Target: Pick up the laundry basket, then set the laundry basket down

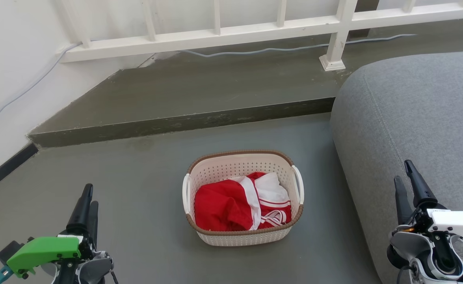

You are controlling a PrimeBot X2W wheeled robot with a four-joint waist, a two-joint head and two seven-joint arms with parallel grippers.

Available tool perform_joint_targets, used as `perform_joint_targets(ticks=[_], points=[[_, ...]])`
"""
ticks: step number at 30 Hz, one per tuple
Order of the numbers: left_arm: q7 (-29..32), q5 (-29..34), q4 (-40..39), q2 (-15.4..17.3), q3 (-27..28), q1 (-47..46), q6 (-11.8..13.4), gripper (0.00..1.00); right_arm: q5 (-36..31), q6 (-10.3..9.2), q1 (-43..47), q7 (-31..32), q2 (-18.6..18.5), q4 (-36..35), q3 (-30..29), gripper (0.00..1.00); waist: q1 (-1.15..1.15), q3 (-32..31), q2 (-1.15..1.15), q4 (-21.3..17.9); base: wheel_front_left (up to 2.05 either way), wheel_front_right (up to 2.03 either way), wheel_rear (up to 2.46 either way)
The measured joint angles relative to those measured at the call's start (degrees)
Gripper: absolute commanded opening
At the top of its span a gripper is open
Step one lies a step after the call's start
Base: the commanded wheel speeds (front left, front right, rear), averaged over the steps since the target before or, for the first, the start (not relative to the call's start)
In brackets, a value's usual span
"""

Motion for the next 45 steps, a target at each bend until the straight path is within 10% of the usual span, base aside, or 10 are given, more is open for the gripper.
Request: perform_joint_targets(ticks=[45], points=[[-8.87, 19.64, -4.45, 2.37, -7.16, -0.23, 0.0, 1.0, -21.65, 0.0, -1.03, -9.48, -6.53, -7.04, 11.11, 1.0, 0.0, 0.44, 0.0, -0.27, 0.0, 0.0, 0.0]])
